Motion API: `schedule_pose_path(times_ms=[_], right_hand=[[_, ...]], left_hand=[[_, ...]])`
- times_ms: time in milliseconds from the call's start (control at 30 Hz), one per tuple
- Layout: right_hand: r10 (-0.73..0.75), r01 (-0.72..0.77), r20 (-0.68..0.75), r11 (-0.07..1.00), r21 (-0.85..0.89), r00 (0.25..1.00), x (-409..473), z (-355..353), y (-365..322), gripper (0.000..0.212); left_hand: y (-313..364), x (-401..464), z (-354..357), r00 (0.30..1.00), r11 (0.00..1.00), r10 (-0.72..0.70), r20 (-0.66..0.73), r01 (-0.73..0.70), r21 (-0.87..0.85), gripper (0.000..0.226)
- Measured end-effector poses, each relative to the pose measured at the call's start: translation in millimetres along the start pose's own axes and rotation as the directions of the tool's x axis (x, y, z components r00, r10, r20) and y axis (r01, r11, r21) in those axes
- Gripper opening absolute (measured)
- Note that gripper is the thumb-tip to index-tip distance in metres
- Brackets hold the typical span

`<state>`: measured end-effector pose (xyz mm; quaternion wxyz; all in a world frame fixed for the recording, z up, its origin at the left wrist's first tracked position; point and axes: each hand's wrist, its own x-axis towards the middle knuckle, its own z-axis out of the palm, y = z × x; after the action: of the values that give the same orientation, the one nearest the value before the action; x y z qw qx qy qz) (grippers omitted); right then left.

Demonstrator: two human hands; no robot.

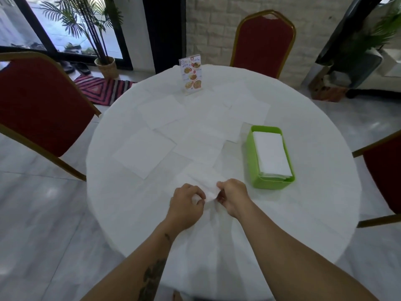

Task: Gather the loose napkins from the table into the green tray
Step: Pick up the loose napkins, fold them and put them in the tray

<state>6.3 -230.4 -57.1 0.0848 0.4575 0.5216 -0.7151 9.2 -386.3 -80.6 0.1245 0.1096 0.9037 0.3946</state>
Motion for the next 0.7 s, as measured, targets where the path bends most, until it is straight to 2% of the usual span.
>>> schedule_pose_path(times_ms=[100, 200, 267, 300, 367, 400, 467, 500, 567, 633, 700], right_hand=[[-0.098, 0.097, -0.049, 0.995, -0.013, 0.994, 3.5, -5.4, -4.3, 0.055], [-0.294, 0.285, -0.008, 0.932, -0.224, 0.956, -2.3, -9.1, -8.2, 0.069], [-0.416, 0.427, 0.129, 0.786, -0.446, 0.900, -10.9, -11.1, -7.4, 0.064], [-0.425, 0.477, 0.234, 0.666, -0.574, 0.875, -15.6, -11.9, -6.0, 0.056], [-0.297, 0.518, 0.427, 0.417, -0.747, 0.854, -21.6, -14.1, 0.8, 0.032], [-0.198, 0.512, 0.473, 0.367, -0.776, 0.859, -22.3, -15.3, 5.0, 0.022], [-0.058, 0.491, 0.513, 0.398, -0.775, 0.856, -24.3, -17.3, 12.6, 0.025], [-0.046, 0.490, 0.521, 0.417, -0.765, 0.852, -23.8, -16.9, 15.8, 0.038], [-0.083, 0.522, 0.533, 0.374, -0.767, 0.842, -21.7, -14.1, 20.6, 0.056], [-0.086, 0.541, 0.543, 0.303, -0.784, 0.835, -22.3, -9.6, 24.1, 0.062], [-0.059, 0.511, 0.520, 0.309, -0.802, 0.852, -22.6, -5.6, 27.0, 0.064]], left_hand=[[-0.2, -2.4, -0.4, 0.999, 1.000, 0.005, 0.033, -0.004, -0.017, 0.015], [-4.4, -5.5, -4.7, 1.000, 0.997, -0.031, -0.002, 0.031, -0.068, 0.018], [-9.1, -7.4, -9.7, 0.994, 0.989, -0.095, -0.059, 0.087, -0.123, 0.021], [-11.7, -8.3, -12.7, 0.986, 0.980, -0.139, -0.092, 0.123, -0.153, 0.024], [-16.1, -9.7, -18.4, 0.961, 0.960, -0.229, -0.155, 0.197, -0.198, 0.028], [-17.9, -10.1, -21.2, 0.947, 0.952, -0.264, -0.186, 0.224, -0.211, 0.030], [-19.7, -10.3, -26.0, 0.918, 0.939, -0.306, -0.251, 0.249, -0.235, 0.030], [-20.0, -10.8, -28.0, 0.905, 0.933, -0.323, -0.277, 0.256, -0.252, 0.030], [-21.1, -12.1, -30.9, 0.878, 0.914, -0.366, -0.309, 0.276, -0.298, 0.028], [-24.2, -13.3, -33.3, 0.855, 0.894, -0.405, -0.325, 0.296, -0.336, 0.027], [-28.9, -14.3, -34.8, 0.845, 0.888, -0.416, -0.337, 0.298, -0.351, 0.026]])
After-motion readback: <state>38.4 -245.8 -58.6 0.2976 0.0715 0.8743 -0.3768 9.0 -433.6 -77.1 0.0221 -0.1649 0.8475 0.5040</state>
